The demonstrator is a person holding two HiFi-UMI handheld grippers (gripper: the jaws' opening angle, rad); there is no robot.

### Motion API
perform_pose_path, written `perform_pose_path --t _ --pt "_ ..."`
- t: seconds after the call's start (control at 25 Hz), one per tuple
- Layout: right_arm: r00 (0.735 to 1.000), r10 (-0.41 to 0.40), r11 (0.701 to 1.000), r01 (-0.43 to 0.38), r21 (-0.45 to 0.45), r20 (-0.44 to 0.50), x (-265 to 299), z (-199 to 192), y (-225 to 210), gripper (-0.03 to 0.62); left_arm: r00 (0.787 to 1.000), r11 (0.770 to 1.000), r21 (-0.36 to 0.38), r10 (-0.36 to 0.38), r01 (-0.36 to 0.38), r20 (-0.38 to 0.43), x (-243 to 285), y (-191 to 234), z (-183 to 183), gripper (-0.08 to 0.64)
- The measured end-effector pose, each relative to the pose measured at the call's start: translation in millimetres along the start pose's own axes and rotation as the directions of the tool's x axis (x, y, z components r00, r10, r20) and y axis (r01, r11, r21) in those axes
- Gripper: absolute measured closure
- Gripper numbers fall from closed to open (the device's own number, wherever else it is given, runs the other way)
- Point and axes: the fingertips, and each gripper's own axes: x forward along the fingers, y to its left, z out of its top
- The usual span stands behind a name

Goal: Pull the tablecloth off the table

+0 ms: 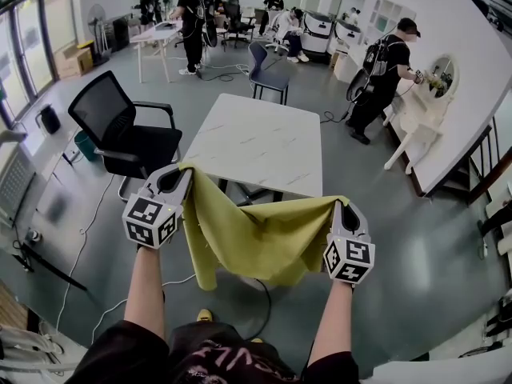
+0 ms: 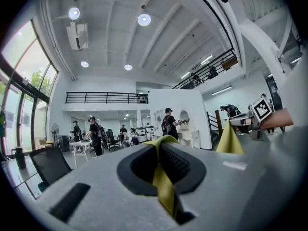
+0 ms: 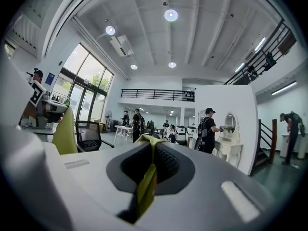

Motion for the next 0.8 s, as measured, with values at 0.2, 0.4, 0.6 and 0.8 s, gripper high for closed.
perform_pose_path --t 0.2,0.4,0.6,0.8 --pt "1.0 -0.015 1.0 0.015 0.0 -0.003 -4 -2 -2 0.578 1.0 1.0 -0.001 -0.007 0.007 0.002 -2 -2 -3 0.555" --pt "1.0 -0.013 1.0 0.013 0.003 -0.011 -5 -7 -1 0.578 1.0 1.0 -0.009 -0.01 0.01 -0.013 -3 1 -9 0.555" --pt "1.0 -0.013 1.0 0.013 0.0 -0.01 -4 -10 -2 0.578 1.0 1.0 -0.021 -0.012 0.011 -0.015 -1 2 -13 0.555" --pt "1.0 -0.02 1.0 0.02 0.0 -0.017 -3 -15 -3 0.578 1.0 1.0 -0.011 -0.017 0.017 -0.016 1 3 -15 0.555"
